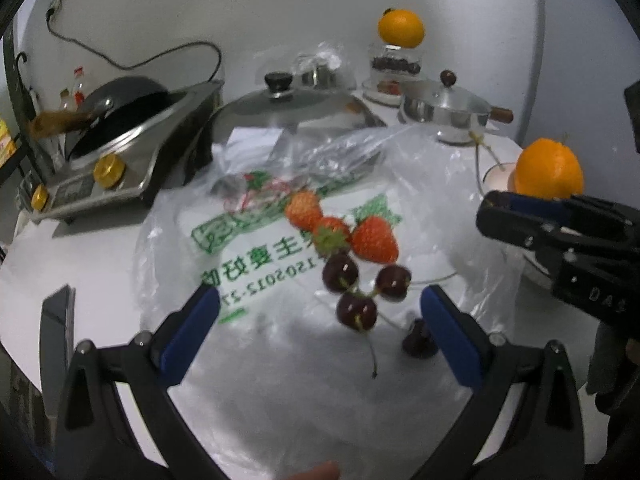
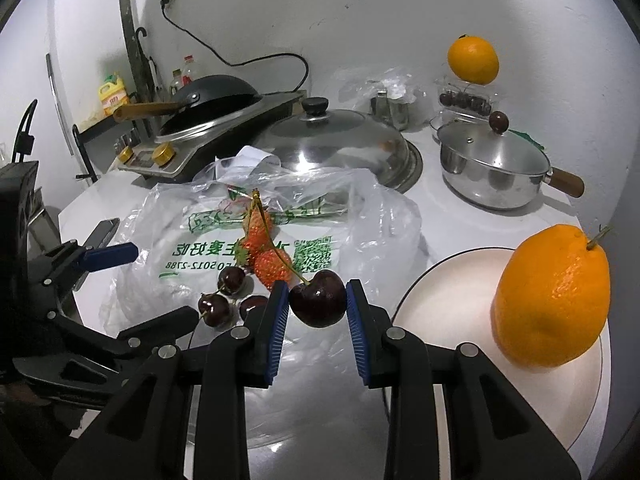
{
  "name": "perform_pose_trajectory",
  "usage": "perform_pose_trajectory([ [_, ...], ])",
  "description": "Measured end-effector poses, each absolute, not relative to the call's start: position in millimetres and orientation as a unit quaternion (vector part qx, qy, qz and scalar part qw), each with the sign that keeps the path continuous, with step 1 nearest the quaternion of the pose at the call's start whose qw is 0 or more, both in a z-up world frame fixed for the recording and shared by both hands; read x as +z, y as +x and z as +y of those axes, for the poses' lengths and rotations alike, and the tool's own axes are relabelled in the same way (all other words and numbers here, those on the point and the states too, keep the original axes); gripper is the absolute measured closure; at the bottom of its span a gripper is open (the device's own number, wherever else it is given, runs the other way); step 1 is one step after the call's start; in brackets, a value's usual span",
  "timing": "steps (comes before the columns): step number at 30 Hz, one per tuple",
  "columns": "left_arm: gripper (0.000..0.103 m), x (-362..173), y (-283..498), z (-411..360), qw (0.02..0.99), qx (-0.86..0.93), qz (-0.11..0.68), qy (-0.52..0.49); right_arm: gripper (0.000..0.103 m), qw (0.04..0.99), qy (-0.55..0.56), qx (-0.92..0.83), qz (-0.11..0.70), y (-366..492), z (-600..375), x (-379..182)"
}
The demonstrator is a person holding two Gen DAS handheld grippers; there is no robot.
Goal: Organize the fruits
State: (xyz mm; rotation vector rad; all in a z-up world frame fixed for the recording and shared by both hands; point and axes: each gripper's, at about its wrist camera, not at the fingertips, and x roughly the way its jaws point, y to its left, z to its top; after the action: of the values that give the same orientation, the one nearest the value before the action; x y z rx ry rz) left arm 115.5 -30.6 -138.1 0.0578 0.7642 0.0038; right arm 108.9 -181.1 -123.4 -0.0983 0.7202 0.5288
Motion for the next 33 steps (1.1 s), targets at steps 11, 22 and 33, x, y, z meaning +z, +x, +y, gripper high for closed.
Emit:
perform_pose_trajectory([
  [11,0.022,-169,138,-33,0.905,-0.003,0.424,0.029,0.072,0.9,-0.041,0.26,0.348,115,-187,-127],
  [22,0.055,-180,143,-29,0.897,-0.037,0.441,0.002,0.072,0.898,-0.042,0.259,0.353,119,-184,-131],
  [33,0.073,-173,134,-29,0.899,-0.065,0.434,-0.008,0.072,0.901,-0.043,0.256,0.349,115,-181,-128],
])
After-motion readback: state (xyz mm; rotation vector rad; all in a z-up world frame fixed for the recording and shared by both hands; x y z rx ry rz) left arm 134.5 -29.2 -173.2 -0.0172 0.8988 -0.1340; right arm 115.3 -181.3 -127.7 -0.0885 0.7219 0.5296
